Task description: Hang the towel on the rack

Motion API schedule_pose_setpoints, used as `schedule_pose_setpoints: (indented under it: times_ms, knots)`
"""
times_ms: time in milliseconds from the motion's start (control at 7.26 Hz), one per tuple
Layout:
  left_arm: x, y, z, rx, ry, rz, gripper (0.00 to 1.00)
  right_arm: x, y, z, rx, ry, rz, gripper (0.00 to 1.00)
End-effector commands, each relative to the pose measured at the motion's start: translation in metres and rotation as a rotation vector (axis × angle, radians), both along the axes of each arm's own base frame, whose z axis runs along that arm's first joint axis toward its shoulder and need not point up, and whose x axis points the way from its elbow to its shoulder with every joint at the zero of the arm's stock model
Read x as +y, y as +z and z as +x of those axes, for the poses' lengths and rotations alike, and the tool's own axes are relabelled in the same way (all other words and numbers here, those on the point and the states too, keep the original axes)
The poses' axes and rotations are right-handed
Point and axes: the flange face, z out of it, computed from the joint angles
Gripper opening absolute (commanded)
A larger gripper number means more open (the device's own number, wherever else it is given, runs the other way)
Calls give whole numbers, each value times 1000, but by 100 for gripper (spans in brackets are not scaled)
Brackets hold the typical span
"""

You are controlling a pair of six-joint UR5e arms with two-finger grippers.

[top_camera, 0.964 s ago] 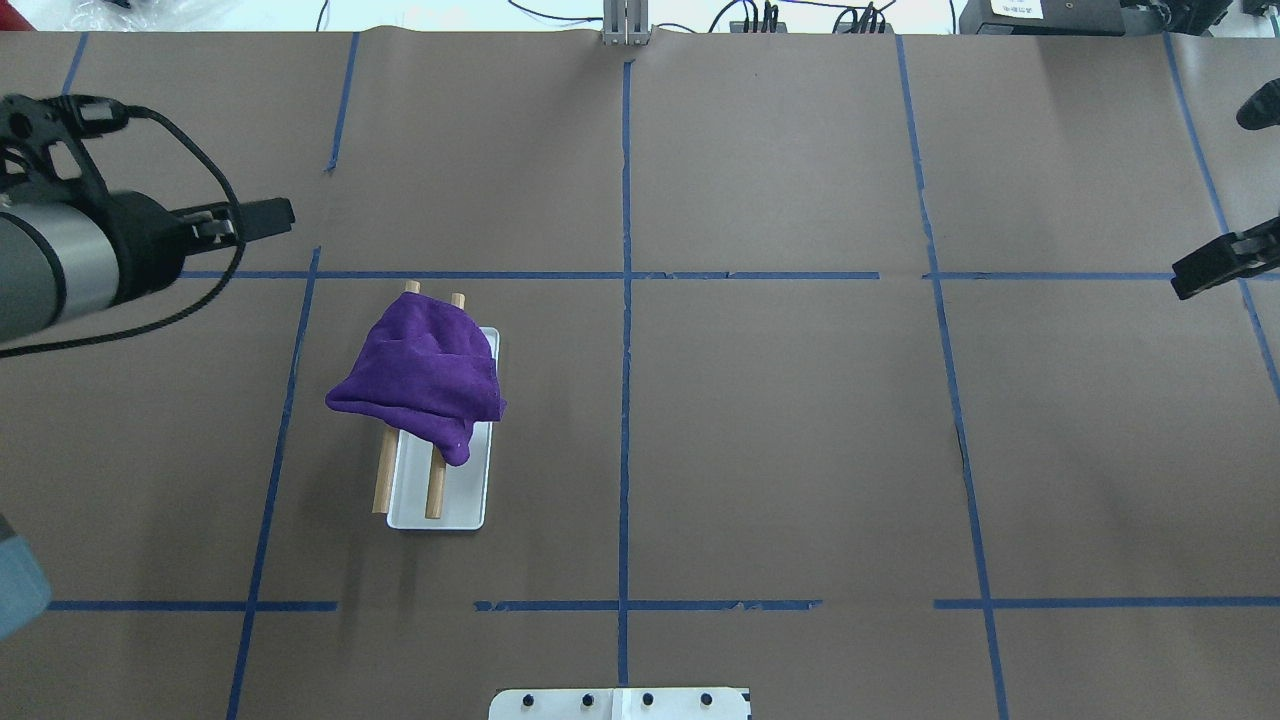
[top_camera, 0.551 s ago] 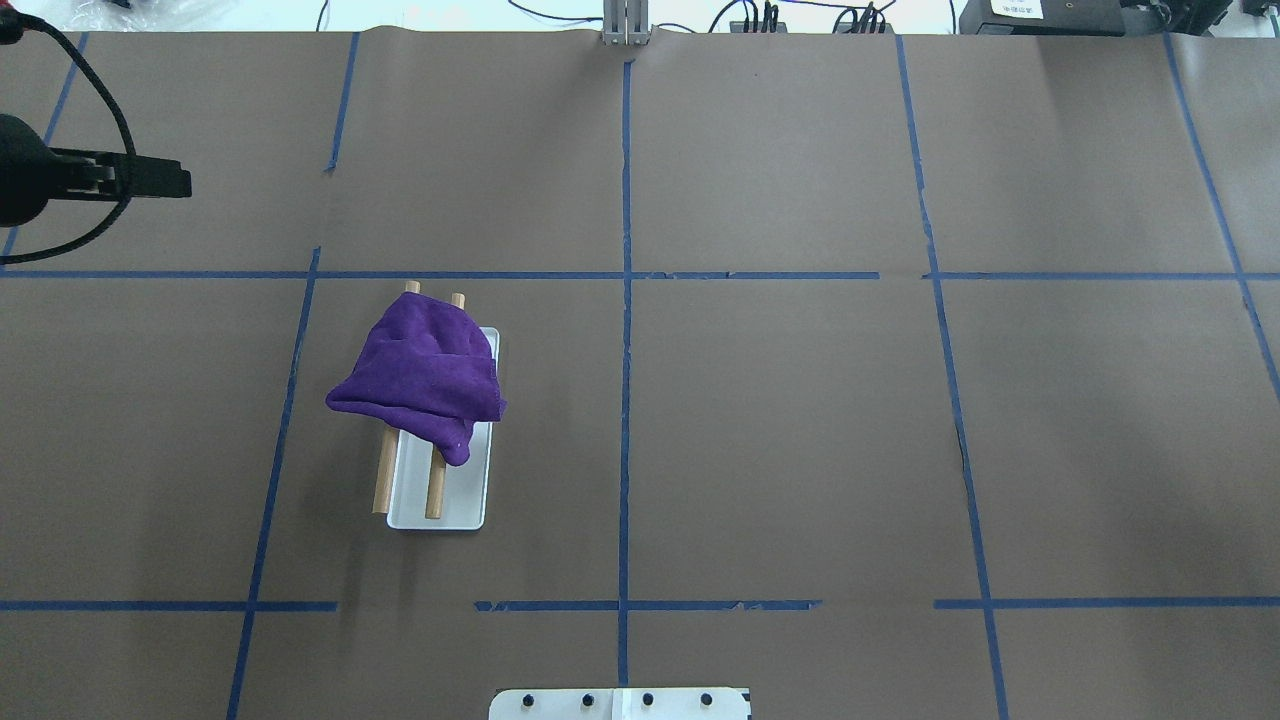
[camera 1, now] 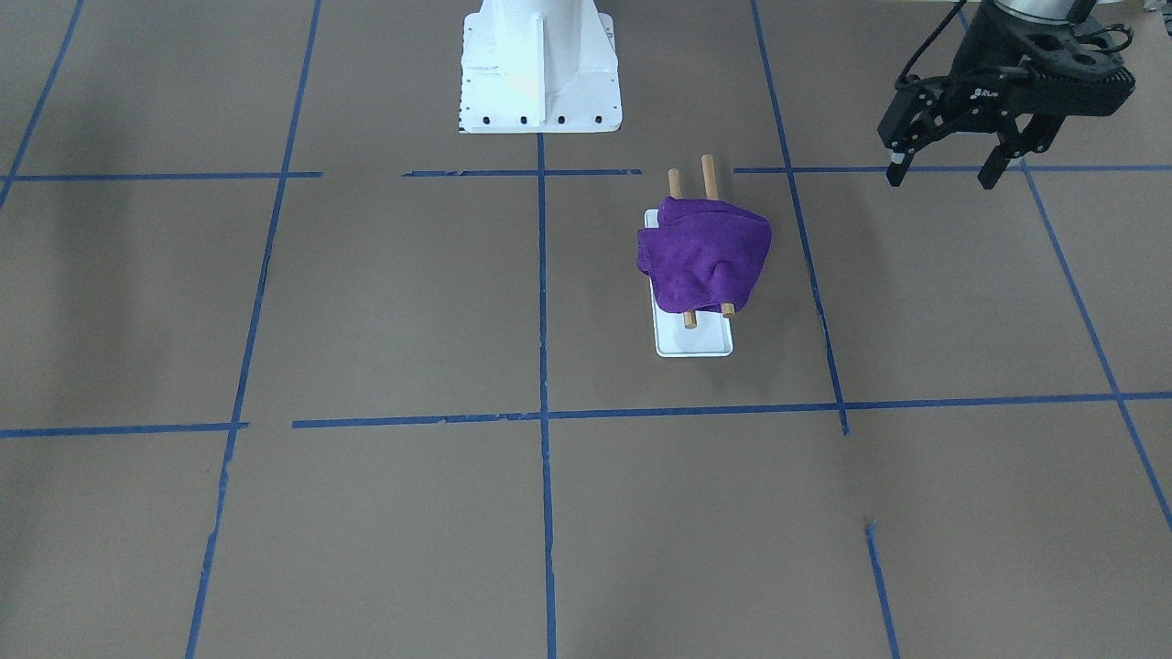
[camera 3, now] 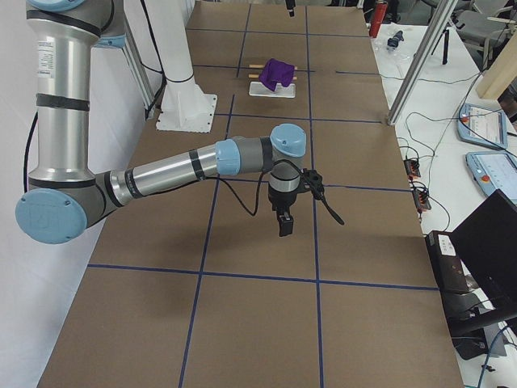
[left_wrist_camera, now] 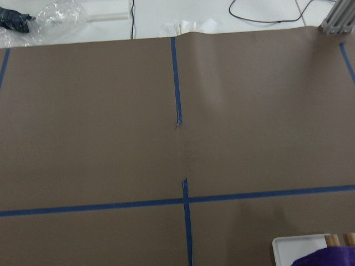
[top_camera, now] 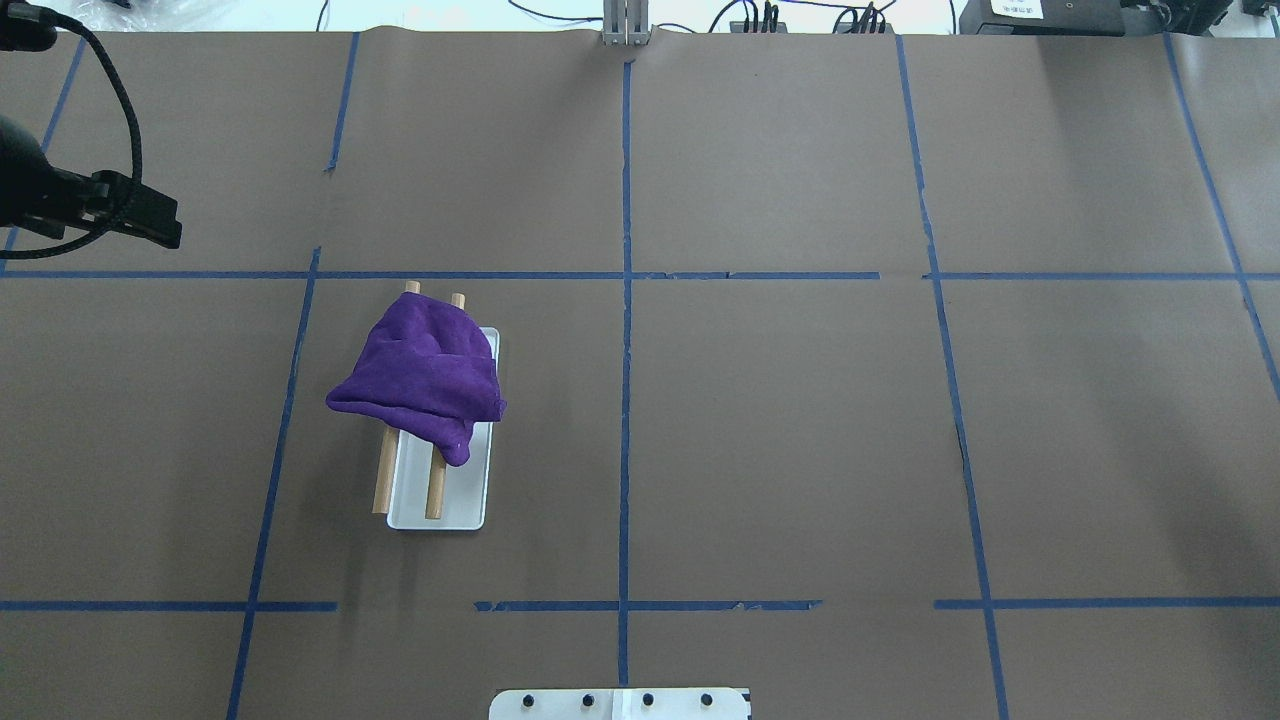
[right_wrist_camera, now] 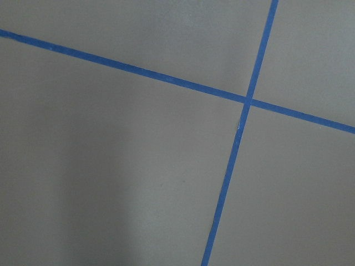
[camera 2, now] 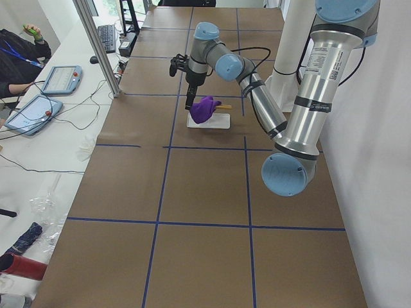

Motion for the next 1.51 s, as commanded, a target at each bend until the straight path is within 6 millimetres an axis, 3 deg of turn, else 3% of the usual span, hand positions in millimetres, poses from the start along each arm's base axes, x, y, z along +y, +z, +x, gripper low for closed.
schedule_pose_setpoints:
  times_ms: [0,138,275,413,551,689,826,964,1102,1240,1377]
  knots:
    - [-12,17,-43,-124,109,32,100,-3,4,13,-21,26,29,100]
    - [-23,40,-69,-178,166,55,100,4,11,15,-24,30,17,100]
    - [-41,73,-95,-222,205,25,100,3,29,25,-19,51,-18,100]
    - [-56,106,-135,-244,174,-29,100,1,56,39,-33,84,-75,100]
    - [-77,149,-177,-227,179,-84,100,2,73,44,-85,101,-111,100]
    - [-94,206,-213,-153,277,-102,100,2,90,51,-158,123,-121,100]
    - [-99,251,-226,-134,344,-116,100,3,114,55,-161,127,-111,100]
    - [-88,283,-227,-136,345,-99,100,3,145,59,-162,120,-91,100]
    - [-74,319,-226,-137,333,-59,100,0,158,59,-159,118,-62,100]
    - [-72,339,-226,-135,293,-70,100,0,162,59,-159,125,-74,100]
    - [-71,346,-226,-127,252,-108,100,0,162,60,-160,130,-77,100]
